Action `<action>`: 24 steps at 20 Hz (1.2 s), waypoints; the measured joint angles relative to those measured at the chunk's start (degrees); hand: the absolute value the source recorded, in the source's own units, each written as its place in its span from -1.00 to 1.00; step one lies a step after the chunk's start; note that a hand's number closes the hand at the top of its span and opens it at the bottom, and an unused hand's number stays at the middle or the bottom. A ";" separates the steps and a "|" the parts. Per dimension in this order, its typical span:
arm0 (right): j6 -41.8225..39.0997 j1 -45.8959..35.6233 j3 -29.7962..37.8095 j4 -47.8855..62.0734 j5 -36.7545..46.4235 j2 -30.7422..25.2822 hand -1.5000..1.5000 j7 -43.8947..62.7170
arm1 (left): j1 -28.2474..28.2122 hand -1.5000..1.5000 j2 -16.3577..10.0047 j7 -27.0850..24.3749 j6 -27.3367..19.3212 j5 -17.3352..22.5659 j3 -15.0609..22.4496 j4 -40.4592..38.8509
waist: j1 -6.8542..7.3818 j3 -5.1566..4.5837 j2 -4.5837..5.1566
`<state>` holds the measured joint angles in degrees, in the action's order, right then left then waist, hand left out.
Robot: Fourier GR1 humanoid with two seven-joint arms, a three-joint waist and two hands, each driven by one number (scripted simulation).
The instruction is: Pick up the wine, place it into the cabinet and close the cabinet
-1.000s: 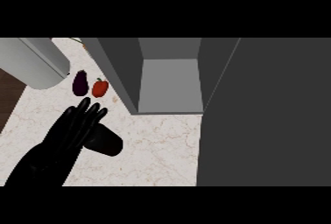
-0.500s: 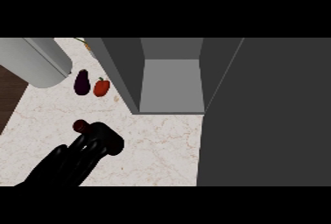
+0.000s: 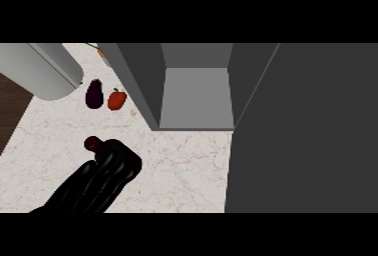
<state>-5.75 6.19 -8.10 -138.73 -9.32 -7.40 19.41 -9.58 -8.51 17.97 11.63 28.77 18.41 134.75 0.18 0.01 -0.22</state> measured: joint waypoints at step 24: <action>2.47 -7.44 1.41 -1.26 0.22 0.68 -1.00 9.08 | -0.30 -1.00 -0.79 0.41 -6.36 -1.99 -6.53 -0.32 | -0.08 -0.02 0.07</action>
<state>-3.28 -1.25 -6.69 -139.99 -9.10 -6.73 28.49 -9.88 -9.30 18.39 5.27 26.77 11.89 134.42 0.10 -0.01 -0.15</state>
